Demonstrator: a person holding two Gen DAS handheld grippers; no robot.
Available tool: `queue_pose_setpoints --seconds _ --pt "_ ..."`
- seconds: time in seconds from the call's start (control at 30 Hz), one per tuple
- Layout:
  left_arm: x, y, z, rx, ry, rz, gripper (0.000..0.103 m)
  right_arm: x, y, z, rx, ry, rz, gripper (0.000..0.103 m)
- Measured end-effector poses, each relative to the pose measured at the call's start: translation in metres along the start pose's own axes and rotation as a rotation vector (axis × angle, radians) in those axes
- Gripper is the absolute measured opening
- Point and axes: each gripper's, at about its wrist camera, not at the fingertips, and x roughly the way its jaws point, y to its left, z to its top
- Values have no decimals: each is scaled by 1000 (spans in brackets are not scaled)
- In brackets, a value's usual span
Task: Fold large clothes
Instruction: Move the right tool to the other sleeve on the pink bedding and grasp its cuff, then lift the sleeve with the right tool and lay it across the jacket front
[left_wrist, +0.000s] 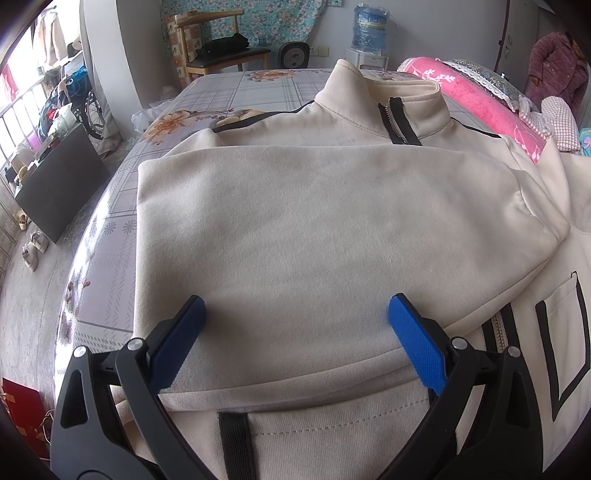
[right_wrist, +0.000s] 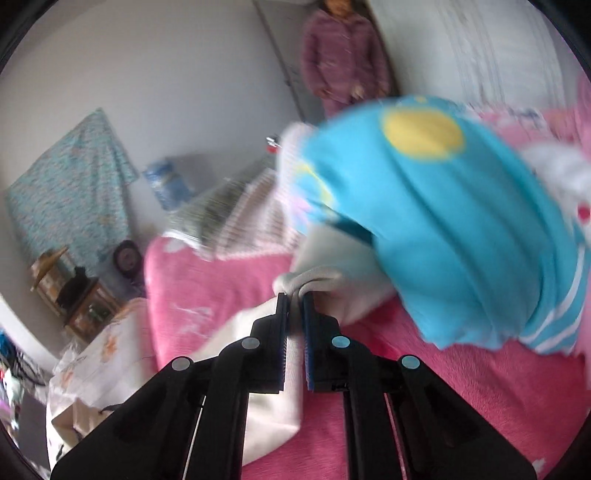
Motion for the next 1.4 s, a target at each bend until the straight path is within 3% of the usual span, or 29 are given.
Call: queue_pose_setpoints --seconds 0.27,0.47,0.6,0.73,0.77,0.83,0.87,0.9,1.03,1.1,1.23,1.4 --pt "0 -1 2 0 -1 -2 96 -75 69 16 -193 -71 121 8" --pt "0 -1 2 0 -1 -2 96 -127 139 -6 -346 -67 292 8" --pt "0 -1 2 0 -1 -1 96 -155 189 -46 -467 -31 429 8" --pt "0 -1 2 -1 -2 -1 96 -166 238 -116 -613 39 535 9" --pt "0 -1 2 0 -2 -1 96 -163 245 -139 -653 65 540 11" --pt "0 -1 1 0 -2 0 96 -152 253 -176 -702 156 554 28" --pt "0 -1 1 0 -3 0 96 -140 254 -200 -732 241 558 42" --pt "0 -1 1 0 -3 -1 96 -134 255 -218 -747 303 552 48" --pt "0 -1 2 0 -3 -1 96 -107 231 -265 -719 546 542 49" --pt "0 -1 1 0 -3 0 96 -110 216 -263 -665 563 558 55" --pt "-1 0 1 -6 -6 -14 96 -120 187 -253 -572 530 557 56" --pt "-11 18 -1 -99 -47 -140 96 -112 159 -247 -482 558 568 56"
